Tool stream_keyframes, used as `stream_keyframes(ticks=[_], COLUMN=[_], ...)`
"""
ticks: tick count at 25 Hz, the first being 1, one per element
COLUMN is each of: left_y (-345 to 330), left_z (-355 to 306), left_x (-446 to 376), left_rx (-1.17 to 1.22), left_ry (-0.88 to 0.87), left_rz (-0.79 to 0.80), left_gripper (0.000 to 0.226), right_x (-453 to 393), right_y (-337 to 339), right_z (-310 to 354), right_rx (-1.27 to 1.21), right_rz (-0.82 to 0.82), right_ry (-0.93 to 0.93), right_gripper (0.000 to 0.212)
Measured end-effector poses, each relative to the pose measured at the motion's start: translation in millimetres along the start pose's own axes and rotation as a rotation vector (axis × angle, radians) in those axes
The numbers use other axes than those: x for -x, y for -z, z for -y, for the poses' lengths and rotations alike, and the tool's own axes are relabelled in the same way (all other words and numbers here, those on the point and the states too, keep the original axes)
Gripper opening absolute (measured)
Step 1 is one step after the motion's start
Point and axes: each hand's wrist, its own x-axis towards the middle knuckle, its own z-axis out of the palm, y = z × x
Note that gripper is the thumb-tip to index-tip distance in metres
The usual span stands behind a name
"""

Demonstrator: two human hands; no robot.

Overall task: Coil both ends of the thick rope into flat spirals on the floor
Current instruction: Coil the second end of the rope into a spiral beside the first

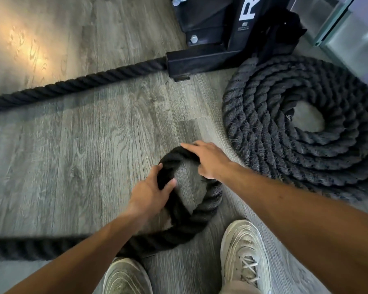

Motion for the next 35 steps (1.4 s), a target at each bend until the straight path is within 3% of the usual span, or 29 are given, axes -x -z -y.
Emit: stream_keyframes(ticks=[3,5,8,10,14,16,19,21,23,27,30,32,35], left_y=[12,15,13,12,24,27,19,12,9,13,16,6,-1], left_z=[-7,-11,-18,-25,-36,-41,-42,-45,-45,-36,-19,-8,-1], left_x=[-22,-33,-40,-43,-47,-50,-63,-70,-74,-65,-36,-6,6], left_rx=[-0.193,-0.337,-0.383,-0.317,-0.047,-0.119,-0.458,-0.431,-0.383,-0.248,0.041,0.112,-0.269], left_ry=[-0.07,-0.124,-0.037,0.06,0.296,0.325,0.019,-0.214,-0.29,-0.153,0.064,0.158,0.116], left_rz=[-0.004,0.04,0.096,0.122,0.241,0.294,0.158,0.152,0.162,0.094,0.09,0.092,0.057], left_gripper=[0.037,0.032,0.033,0.041,0.049,0.056,0.077,0.076,0.071,0.068,0.062,0.065,0.081], right_x=[18,40,82,95,93,94,96,96,96,86,64,48,34], right_y=[-4,-22,-66,-85,-88,-89,-85,-77,-68,-39,2,23,31], right_z=[-7,2,41,61,63,56,49,42,33,0,-27,-32,-32], right_rx=[-0.057,-0.128,-0.094,0.037,0.152,0.133,0.142,0.128,0.078,0.022,0.159,0.258,0.329], right_rz=[-0.071,-0.169,-0.149,-0.068,-0.029,-0.049,-0.072,-0.087,-0.105,-0.103,-0.029,0.01,0.056], right_ry=[0.061,-0.061,-0.247,-0.218,-0.167,-0.145,-0.125,-0.121,-0.104,0.044,0.218,0.3,0.375], right_gripper=[0.082,0.074,0.107,0.111,0.075,0.064,0.059,0.056,0.05,0.045,0.049,0.05,0.051])
